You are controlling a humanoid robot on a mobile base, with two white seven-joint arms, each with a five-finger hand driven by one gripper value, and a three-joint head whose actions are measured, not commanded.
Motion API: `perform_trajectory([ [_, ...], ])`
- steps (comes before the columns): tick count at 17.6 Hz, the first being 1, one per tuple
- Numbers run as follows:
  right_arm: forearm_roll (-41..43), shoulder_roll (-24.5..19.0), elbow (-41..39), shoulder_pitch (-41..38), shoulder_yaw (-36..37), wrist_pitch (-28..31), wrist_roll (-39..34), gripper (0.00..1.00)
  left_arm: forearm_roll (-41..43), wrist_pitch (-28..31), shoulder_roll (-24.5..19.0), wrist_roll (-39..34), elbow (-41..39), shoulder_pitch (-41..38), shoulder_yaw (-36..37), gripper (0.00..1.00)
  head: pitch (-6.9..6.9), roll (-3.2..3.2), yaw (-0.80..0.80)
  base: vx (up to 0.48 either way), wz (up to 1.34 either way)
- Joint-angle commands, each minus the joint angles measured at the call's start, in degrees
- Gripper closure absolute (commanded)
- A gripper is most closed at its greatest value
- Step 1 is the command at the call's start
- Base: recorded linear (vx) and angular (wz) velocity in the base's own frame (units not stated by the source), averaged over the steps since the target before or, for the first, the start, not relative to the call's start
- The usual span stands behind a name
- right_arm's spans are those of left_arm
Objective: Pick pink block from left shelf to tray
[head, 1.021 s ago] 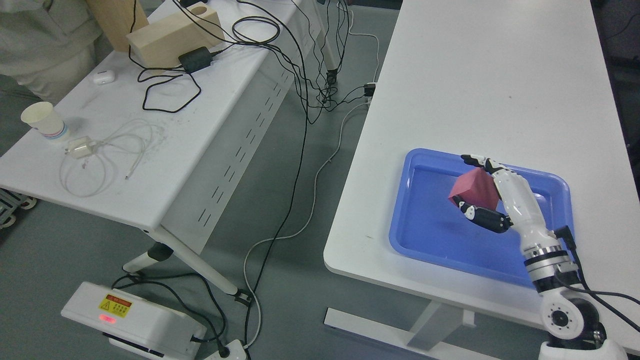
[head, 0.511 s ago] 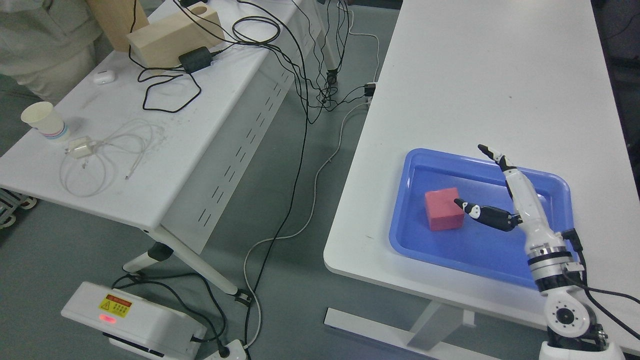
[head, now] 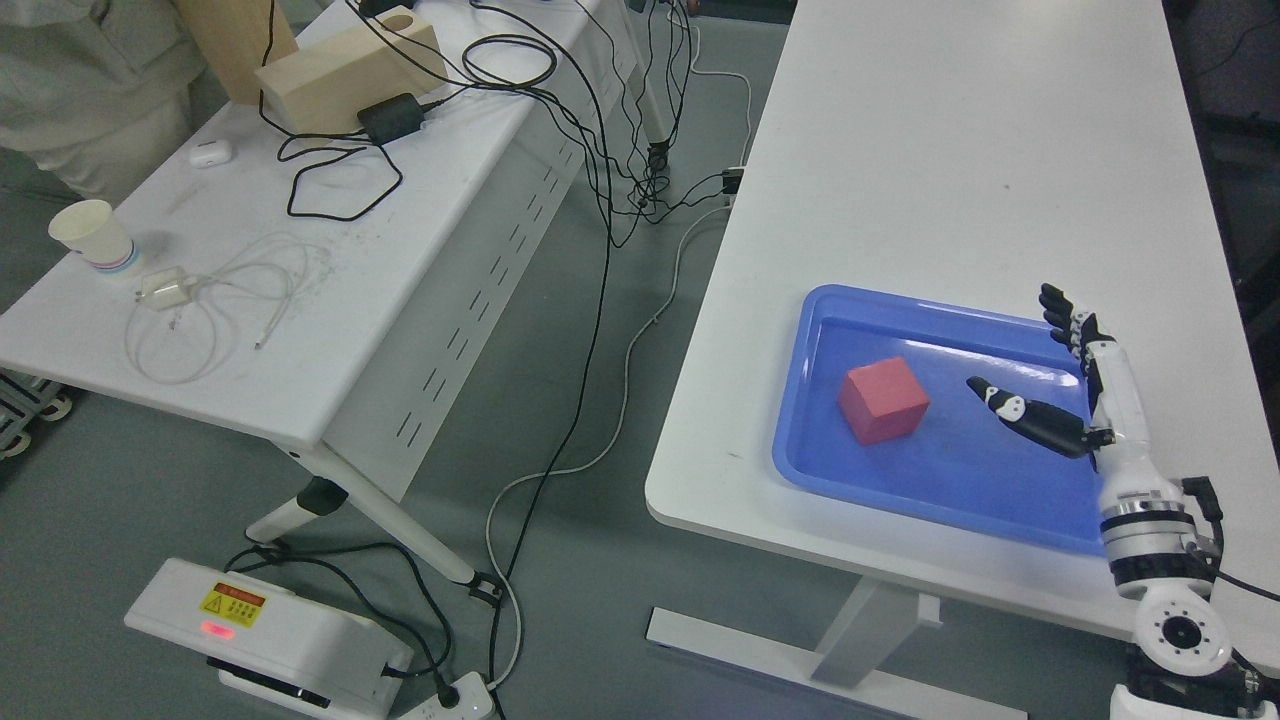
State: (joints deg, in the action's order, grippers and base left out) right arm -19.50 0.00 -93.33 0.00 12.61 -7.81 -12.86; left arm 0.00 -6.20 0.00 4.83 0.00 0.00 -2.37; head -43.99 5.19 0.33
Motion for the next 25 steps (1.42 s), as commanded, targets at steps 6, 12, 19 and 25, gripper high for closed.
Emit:
perform_trajectory([
  [6, 4.5, 1.0, 0.4, -1.1, 2.6, 7.5, -1.2, 0.01, 0.1, 0.0, -1.0, 0.0, -1.0, 1.3, 0.0, 0.0, 0.0, 0.0, 0.0, -0.253, -0.12],
  [12, 4.5, 1.0, 0.5, -1.5, 2.2, 7.6, -1.3, 0.01, 0.1, 0.0, -1.0, 0.0, -1.0, 1.3, 0.0, 0.0, 0.0, 0.0, 0.0, -0.301, -0.04],
  [19, 4.5, 1.0, 0.7, -1.5, 2.2, 7.5, -1.3, 0.01, 0.1, 0.0, -1.0, 0.0, -1.0, 1.3, 0.0, 0.0, 0.0, 0.0, 0.0, -0.202, -0.07],
  [25, 4.5, 1.0, 0.9, -1.1, 0.9, 7.4, -1.3, 0.0, 0.0, 0.0, -1.0, 0.0, -1.0, 1.3, 0.0, 0.0, 0.0, 0.0, 0.0, -0.104, -0.05],
])
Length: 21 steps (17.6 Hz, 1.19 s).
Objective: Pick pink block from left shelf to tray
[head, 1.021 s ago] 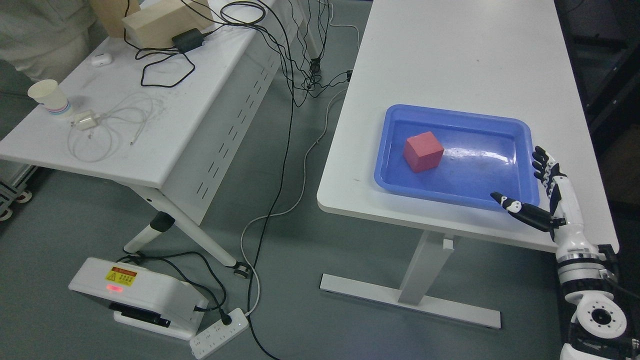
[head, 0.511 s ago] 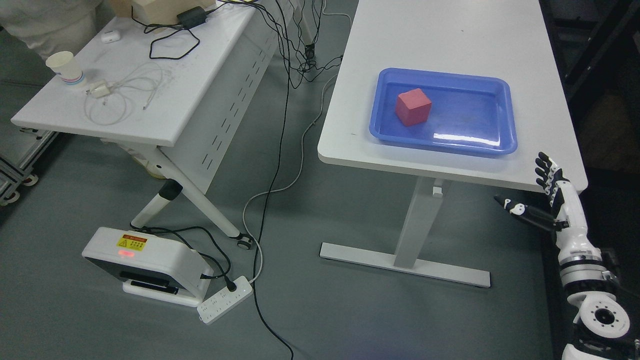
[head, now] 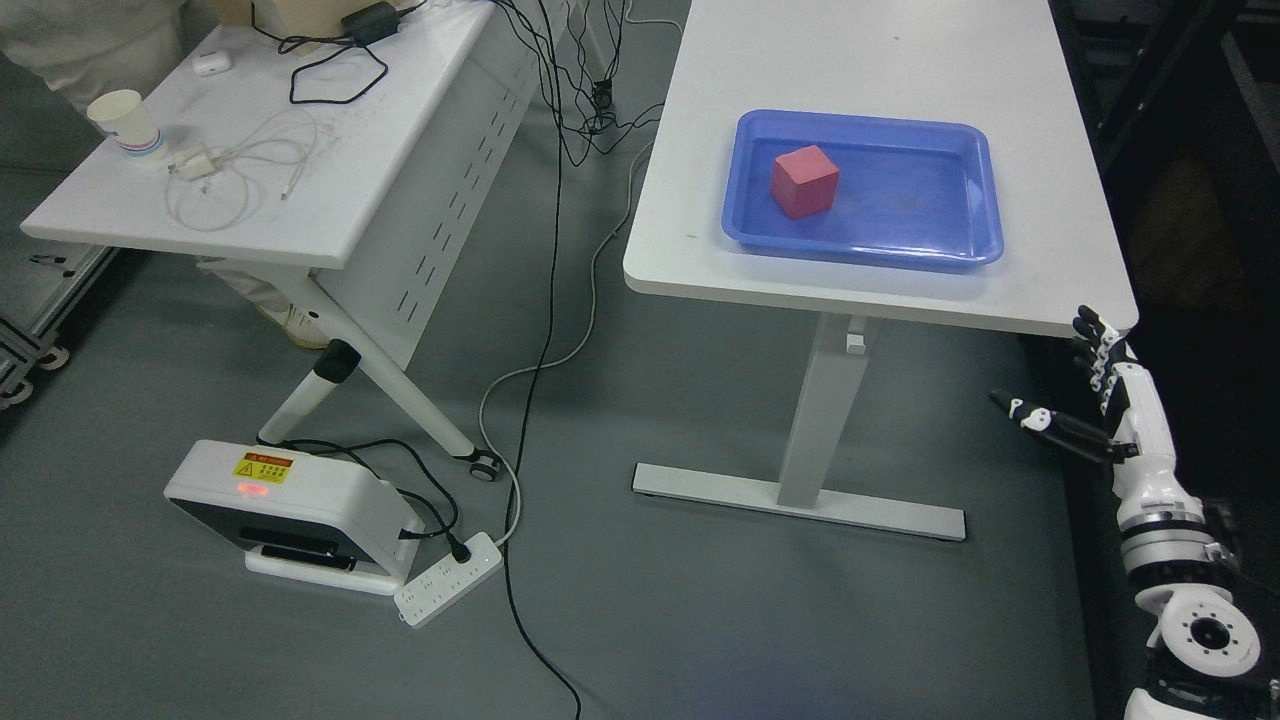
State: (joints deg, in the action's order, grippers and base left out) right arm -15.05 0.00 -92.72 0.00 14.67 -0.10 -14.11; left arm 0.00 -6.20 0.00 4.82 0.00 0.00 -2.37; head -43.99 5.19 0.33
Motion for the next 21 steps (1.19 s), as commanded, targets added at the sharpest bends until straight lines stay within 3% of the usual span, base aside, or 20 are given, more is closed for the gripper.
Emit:
perform_trajectory([
  [1, 0.0, 1.0, 0.3, -1.1, -1.5, -0.4, 0.0, 0.01, 0.1, 0.0, -1.0, 0.0, -1.0, 1.3, 0.0, 0.0, 0.0, 0.0, 0.0, -0.069, -0.02],
  [21, -0.1, 1.0, 0.3, -1.2, -1.8, -0.3, 0.0, 0.0, 0.1, 0.0, -1.0, 0.0, -1.0, 1.3, 0.0, 0.0, 0.0, 0.0, 0.0, -0.004, 0.0],
])
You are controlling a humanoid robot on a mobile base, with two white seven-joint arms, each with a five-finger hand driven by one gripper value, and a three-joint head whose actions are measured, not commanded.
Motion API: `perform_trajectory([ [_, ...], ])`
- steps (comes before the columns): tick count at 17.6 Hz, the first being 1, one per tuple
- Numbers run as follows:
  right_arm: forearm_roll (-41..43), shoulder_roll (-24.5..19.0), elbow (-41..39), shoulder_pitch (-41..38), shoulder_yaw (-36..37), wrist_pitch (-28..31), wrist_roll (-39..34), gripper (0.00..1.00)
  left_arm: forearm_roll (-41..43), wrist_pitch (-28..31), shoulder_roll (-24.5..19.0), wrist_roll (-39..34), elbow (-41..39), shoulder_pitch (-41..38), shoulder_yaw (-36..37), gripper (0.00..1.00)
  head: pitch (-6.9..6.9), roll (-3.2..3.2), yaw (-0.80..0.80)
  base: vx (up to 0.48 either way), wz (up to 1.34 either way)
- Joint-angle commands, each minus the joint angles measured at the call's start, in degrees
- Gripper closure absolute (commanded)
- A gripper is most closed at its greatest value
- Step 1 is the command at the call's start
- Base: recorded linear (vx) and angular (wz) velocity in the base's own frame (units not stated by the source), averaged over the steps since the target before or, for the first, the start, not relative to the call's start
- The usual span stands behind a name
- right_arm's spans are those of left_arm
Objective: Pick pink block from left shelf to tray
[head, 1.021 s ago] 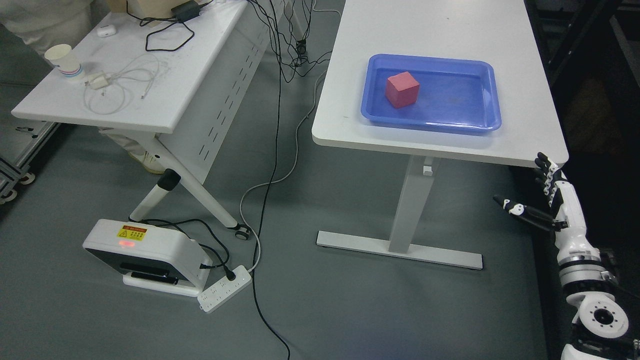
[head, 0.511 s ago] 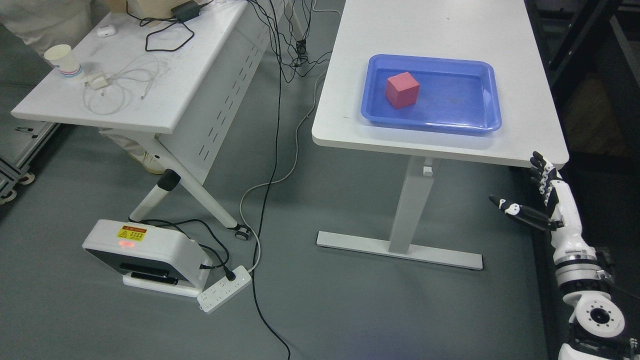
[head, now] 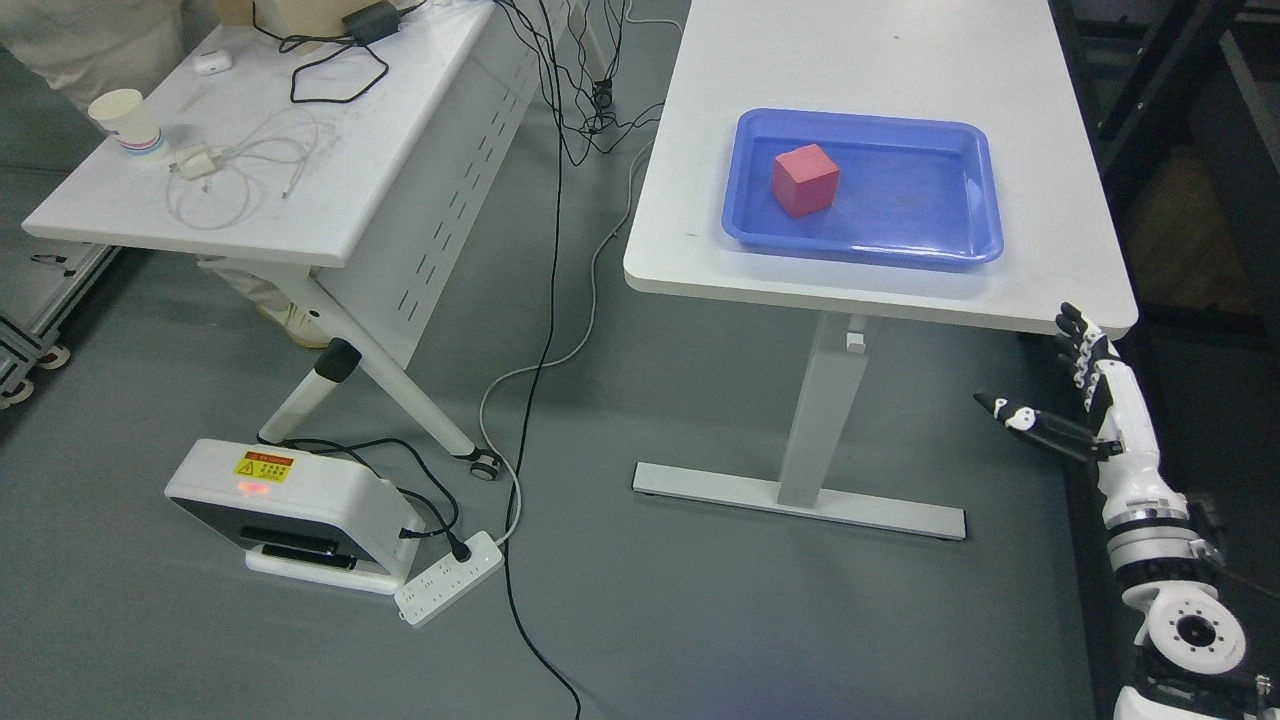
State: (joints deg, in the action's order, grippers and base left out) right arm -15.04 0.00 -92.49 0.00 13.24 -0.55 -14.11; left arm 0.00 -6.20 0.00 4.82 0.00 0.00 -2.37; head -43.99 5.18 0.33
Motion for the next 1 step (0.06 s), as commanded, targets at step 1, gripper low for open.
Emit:
perform_trajectory([
  [1, -0.2, 1.0, 0.0, -1.1, -0.3, 0.1, 0.0, 0.0, 0.0, 0.0, -1.0, 0.0, -1.0, 1.3, 0.0, 0.0, 0.0, 0.0, 0.0, 0.0, 0.0],
])
